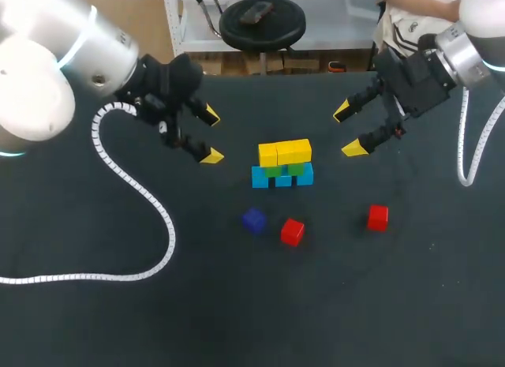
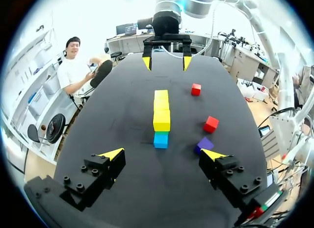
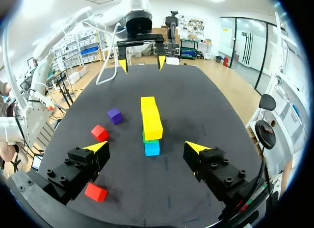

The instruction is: Place the blue cubes, place green cubes on the blue cubes, place the yellow cubes on the green cubes, then place the red cubes on the yellow cubes, and place purple cube on the red cubes.

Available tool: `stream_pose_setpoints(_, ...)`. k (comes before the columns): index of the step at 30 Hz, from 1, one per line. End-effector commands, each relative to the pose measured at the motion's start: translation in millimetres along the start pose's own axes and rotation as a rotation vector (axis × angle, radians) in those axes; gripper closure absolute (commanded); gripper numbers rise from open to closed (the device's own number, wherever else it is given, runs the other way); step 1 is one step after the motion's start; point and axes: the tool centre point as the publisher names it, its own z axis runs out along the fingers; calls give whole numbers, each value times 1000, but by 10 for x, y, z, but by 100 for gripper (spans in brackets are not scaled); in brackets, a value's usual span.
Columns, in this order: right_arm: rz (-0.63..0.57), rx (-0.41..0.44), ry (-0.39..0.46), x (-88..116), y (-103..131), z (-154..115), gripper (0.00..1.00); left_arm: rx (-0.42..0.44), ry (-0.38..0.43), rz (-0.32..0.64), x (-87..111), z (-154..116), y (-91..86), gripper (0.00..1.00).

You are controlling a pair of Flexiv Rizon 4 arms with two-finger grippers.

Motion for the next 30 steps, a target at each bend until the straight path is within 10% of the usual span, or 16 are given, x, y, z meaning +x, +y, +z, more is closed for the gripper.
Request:
stream_pose_setpoints(1, -1, 2, -1, 1, 9, -2, 0, 19, 39, -11, -67, -4, 75, 0)
stream_pose_setpoints(30, -1, 2, -1, 1, 9, -2, 0, 42, -30, 26, 8, -138, 290, 0)
